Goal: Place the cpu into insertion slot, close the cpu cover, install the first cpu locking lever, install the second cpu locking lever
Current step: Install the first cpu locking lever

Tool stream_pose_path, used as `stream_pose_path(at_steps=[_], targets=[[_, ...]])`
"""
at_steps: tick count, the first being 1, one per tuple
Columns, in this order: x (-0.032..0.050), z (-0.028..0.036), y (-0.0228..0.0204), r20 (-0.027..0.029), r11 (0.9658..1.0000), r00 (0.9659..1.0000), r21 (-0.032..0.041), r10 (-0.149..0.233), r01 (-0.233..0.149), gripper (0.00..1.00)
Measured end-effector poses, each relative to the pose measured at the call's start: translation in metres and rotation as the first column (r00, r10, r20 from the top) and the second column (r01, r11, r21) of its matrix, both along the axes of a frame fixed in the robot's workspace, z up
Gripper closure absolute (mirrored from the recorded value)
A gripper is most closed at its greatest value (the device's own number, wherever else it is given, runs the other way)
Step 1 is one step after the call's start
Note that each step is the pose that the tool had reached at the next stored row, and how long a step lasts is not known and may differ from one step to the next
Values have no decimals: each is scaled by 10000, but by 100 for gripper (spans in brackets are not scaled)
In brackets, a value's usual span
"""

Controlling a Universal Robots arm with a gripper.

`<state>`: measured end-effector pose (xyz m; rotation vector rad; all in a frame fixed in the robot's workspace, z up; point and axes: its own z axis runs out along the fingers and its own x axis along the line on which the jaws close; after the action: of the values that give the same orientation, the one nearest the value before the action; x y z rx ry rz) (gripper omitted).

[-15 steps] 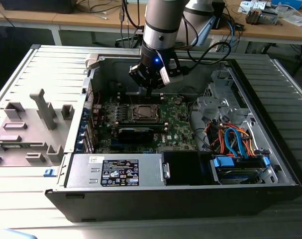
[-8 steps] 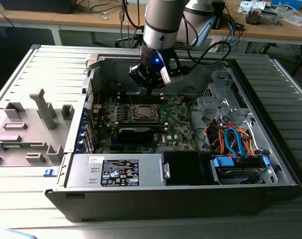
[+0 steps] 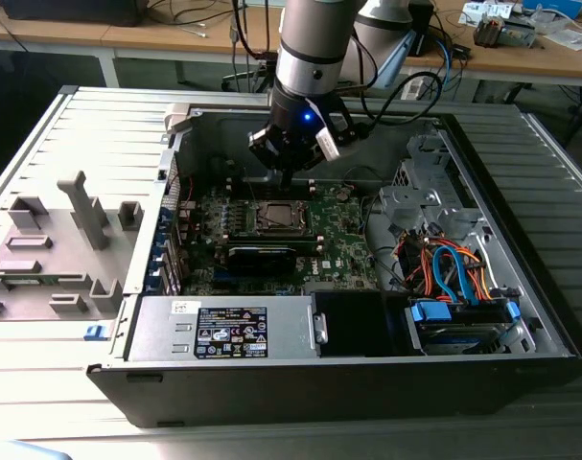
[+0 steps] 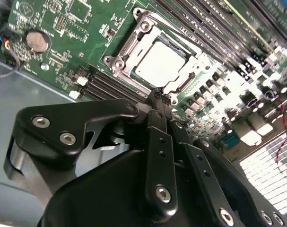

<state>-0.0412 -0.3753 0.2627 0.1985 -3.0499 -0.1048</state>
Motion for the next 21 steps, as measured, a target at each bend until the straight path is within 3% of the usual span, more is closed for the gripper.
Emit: stream_pose_path(at_steps=[2,6,8,9,10,11,21], targets=[[0,-4,0,0,9998,9998,-9,218,-218,89],[0,-4,0,15,9997,9998,-43,222,-222,89],[0,-5,1,270,9997,9994,-50,222,-221,89],[-1,-5,1,542,9997,9983,-56,221,-218,89],[-2,-5,1,758,9997,9969,-62,223,-219,89],[-4,-6,1,902,9997,9957,-65,222,-217,89],[-4,-6,1,959,9997,9951,-67,222,-216,89]])
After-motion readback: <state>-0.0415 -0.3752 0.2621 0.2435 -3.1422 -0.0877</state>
